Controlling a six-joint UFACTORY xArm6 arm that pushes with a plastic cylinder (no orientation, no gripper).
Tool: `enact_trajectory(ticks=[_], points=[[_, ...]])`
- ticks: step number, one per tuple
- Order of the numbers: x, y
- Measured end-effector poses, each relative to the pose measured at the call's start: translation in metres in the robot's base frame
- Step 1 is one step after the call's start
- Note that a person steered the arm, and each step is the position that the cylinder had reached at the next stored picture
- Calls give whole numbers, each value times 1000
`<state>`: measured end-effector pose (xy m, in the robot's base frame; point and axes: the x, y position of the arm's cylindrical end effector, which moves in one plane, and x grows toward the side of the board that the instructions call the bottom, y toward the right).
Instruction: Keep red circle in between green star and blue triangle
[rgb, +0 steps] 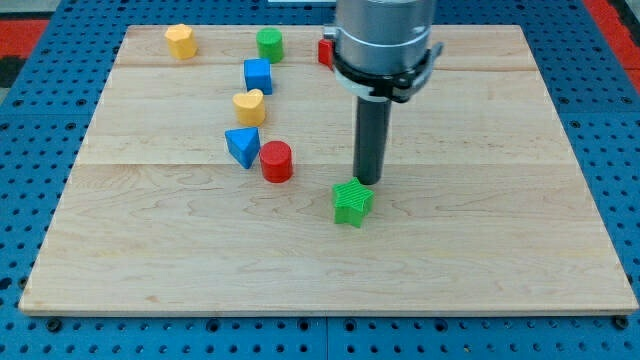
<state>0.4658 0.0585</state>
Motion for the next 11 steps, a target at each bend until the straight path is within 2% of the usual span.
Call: enact_trajectory(ticks=[1, 2, 3, 4, 6, 7, 9, 11], points=[[15, 18], [50, -33], [54, -104], [54, -133], [19, -54], [1, -40], [-35, -72], [-42, -119]])
